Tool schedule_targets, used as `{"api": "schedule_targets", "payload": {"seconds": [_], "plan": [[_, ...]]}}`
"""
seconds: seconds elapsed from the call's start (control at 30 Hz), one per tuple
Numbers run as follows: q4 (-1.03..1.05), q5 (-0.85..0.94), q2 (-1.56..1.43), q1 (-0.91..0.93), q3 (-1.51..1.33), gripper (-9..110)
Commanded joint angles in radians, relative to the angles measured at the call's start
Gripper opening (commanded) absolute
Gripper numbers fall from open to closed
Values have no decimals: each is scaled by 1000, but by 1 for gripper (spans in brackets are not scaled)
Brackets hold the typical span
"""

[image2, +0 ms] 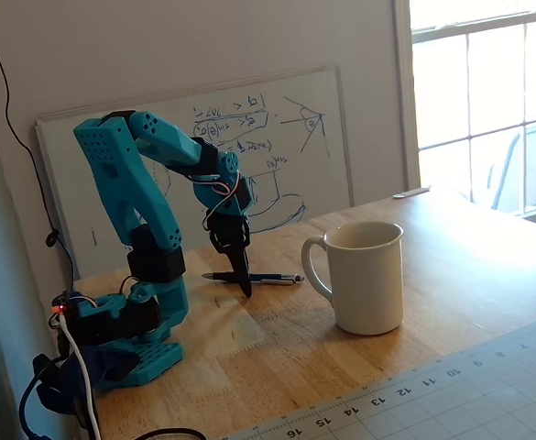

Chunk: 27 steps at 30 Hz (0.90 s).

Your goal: Grasp a pen and put it in a mug.

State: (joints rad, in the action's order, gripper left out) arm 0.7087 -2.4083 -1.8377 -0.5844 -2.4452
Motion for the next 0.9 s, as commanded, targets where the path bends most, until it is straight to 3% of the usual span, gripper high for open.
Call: {"api": "schedule_targets", "payload": {"seconds": [0.0, 0.27, 0.6, 0.87], "plan": [[-17, -12, 21, -12, 55, 32], [-17, -12, 61, -2, 69, 32], [-17, -12, 67, 2, 61, 16], [-17, -14, 69, 2, 57, 10]]}}
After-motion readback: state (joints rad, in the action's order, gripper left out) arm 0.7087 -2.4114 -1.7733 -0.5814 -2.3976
